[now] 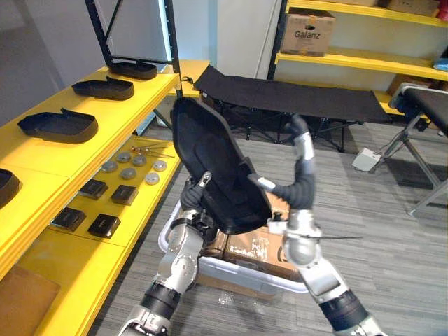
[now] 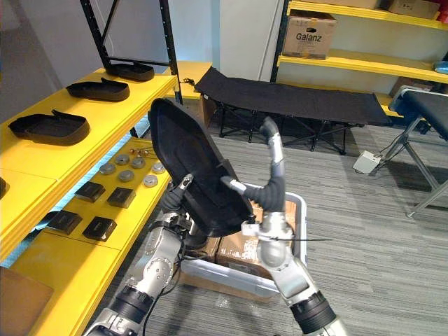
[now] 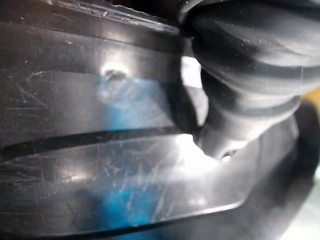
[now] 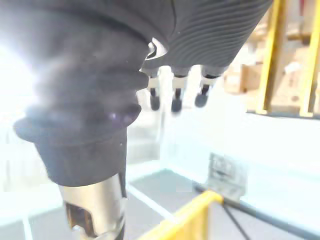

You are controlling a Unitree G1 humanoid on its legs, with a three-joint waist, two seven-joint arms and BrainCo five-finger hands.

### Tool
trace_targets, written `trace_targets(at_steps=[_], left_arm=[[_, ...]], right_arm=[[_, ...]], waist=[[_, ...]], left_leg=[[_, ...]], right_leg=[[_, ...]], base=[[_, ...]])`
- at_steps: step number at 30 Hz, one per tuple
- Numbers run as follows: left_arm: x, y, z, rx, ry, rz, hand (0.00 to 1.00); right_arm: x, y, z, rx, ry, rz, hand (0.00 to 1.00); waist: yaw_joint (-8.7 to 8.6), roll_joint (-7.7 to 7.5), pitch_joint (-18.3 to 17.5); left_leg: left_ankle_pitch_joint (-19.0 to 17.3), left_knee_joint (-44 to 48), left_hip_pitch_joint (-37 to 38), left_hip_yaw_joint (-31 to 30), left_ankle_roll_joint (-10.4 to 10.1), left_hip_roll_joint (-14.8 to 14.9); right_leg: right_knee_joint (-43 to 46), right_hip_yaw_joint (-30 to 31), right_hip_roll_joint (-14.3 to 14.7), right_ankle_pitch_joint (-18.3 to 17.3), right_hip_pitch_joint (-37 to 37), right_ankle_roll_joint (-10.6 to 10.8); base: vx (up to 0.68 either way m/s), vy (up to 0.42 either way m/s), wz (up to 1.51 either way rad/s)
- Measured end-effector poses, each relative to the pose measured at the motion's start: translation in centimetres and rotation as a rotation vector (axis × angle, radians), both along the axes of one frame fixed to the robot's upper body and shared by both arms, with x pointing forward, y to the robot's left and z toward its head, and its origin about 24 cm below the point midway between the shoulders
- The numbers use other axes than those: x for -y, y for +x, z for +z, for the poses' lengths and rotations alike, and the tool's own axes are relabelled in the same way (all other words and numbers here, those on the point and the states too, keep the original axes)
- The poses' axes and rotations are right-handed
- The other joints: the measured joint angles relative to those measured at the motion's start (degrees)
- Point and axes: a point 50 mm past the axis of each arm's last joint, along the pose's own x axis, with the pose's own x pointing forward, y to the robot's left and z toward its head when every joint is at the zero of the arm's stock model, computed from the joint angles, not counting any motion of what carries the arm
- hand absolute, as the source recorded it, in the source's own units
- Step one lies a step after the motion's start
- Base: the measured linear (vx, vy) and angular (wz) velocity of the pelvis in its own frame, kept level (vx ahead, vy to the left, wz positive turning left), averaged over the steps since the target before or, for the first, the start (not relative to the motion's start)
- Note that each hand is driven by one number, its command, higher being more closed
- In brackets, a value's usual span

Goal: Walk over and take plastic housings, then place them on the shelf

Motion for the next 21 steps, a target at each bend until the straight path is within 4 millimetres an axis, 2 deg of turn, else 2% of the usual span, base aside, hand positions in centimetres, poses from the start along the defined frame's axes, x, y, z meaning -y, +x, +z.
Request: trace_targets(at_steps=[4, 6, 9, 12, 15, 17, 20, 21], left_arm=[[-2.1, -0.3, 0.0, -0.005, 0.265, 0.198, 1.0], [-3.1, -0.6, 0.1, 0.0, 0.373, 0.301, 1.0], [-4.5, -1.4, 0.6, 0.02, 0.498, 0.442, 1.0], [-5.6, -2.9, 1.1, 0.059, 0.508, 0.543, 1.0], [-6.3, -5.1, 1.3, 0.101, 0.434, 0.582, 1.0], [-6.5, -6.5, 0.9, 0.098, 0.396, 0.586, 1.0], [-6.5, -7.7, 0.2, 0.061, 0.381, 0.597, 1.0], [-6.5, -8.0, 0.2, 0.058, 0.381, 0.599, 1.0]], right_arm=[[2.5, -0.7, 2.3, 0.076, 0.101, -0.016, 0.0], [3.5, -1.0, 2.7, 0.081, 0.121, -0.036, 0.0], [5.0, -1.6, 1.3, 0.0, 0.157, -0.079, 0.0], [6.8, -3.0, -2.7, -0.198, 0.273, -0.137, 0.0], [7.5, -5.0, -9.3, -0.51, 0.367, -0.199, 0.0], [7.8, -6.8, -13.0, -0.675, 0.407, -0.238, 0.0], [8.7, -8.8, -16.4, -0.829, 0.422, -0.306, 0.0], [8.9, -9.0, -16.9, -0.851, 0.42, -0.321, 0.0]], waist=[[-0.12, 0.04, -0.02], [-0.22, 0.04, -0.02], [-0.2, 0.05, -0.02], [-0.27, 0.16, 0.05], [-1.14, 0.23, 0.11], [-1.63, 0.59, 0.34], [-1.78, 1.11, 0.82], [-1.77, 1.2, 0.9]], left_leg=[[0.66, -1.37, 0.56, 0.21, -0.28, 0.0], [0.84, -1.86, 0.77, 0.39, -0.31, 0.0], [0.81, -2.05, 0.92, 0.7, -0.29, 0.0], [0.75, -2.62, 1.42, 1.4, -0.3, 0.0], [0.31, -2.66, 1.42, 2.7, -0.22, 0.01], [-0.22, -2.62, 1.46, 3.1, -0.43, 0.01], [-0.72, -2.15, 1.34, 3.51, -0.52, 0.06], [-0.85, -1.96, 1.27, 3.48, -0.55, 0.1]], right_leg=[[-0.28, 0.05, 0.24, 0.0, -0.02, 0.0], [-0.44, 0.09, 0.34, 0.0, -0.04, 0.0], [-0.61, 0.17, 0.38, 0.0, -0.08, 0.0], [-0.86, 0.77, 0.5, -0.02, -0.22, -0.01], [-0.87, 1.92, 0.57, -0.08, -1.23, -0.04], [-0.83, 2.52, 0.58, -0.32, -1.73, -0.37], [-0.75, 3.11, 0.61, -0.44, -2.14, -0.5], [-0.75, 3.11, 0.61, -0.48, -2.14, -0.46]], base=[[0.0, 0.0, 0.0], [0.0, 0.0, 0.0], [0.0, 0.004, -0.03], [0.01, 0.006, -0.1], [-0.01, 0.009, -0.17], [-0.01, 0.01, -0.14], [-0.01, 0.007, -0.1], [0.0, 0.0, 0.0]])
